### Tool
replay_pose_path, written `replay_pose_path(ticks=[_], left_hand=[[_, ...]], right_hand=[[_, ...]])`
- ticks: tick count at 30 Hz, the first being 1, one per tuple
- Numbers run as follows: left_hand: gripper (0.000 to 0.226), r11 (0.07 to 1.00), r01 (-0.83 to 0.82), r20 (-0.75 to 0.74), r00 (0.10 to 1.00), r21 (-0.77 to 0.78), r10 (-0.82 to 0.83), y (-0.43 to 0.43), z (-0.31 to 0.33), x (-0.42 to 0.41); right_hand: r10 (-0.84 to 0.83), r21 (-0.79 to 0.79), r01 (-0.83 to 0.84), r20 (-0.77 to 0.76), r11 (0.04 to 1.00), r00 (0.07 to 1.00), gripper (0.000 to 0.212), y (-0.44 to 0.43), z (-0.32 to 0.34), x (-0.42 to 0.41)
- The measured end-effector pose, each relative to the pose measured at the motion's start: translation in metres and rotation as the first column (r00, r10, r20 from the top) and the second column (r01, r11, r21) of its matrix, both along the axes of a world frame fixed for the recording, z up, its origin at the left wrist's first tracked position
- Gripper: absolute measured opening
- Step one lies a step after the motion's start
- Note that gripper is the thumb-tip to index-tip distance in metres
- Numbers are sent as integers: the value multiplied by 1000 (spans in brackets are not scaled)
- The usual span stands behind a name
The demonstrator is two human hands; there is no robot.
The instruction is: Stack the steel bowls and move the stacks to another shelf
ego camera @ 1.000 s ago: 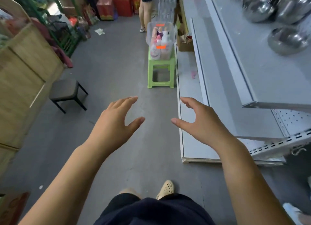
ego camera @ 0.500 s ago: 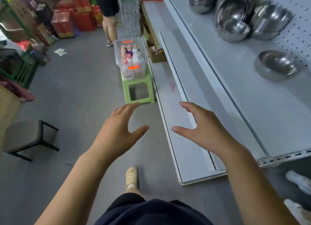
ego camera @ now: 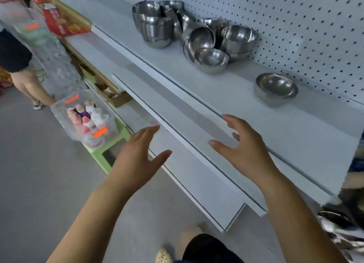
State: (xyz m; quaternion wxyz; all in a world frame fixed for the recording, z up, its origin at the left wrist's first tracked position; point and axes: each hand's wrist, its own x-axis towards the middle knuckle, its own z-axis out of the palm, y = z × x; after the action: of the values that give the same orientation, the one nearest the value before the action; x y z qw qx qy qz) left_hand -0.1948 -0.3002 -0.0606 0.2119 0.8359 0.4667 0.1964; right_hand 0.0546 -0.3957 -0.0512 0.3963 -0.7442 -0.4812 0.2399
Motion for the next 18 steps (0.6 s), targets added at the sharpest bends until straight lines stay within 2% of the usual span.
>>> replay_pose_path(ticks=[2,6,9,13,18], left_hand=[[72,999,45,41,998,-27,-44,18,0,19],[66,985,74,301,953,-154,-24,55,-2,71],[63,983,109,394,918,-145,-43,81,1,116],[69,986,130,390,918,-107,-79,125,7,170],[71,992,97,339,939,-77,-66,180,1,215]], right_hand=[[-103,24,103,10,994,995,78,8,-5,12],[-347,51,346,23,937,937,92,31,-10,35],[-492,77,489,27,869,870,97,48,-11,52],[-619,48,618,14,785,785,102,67,-10,76],[-675,63,673,49,737,736,99,93,-15,105]])
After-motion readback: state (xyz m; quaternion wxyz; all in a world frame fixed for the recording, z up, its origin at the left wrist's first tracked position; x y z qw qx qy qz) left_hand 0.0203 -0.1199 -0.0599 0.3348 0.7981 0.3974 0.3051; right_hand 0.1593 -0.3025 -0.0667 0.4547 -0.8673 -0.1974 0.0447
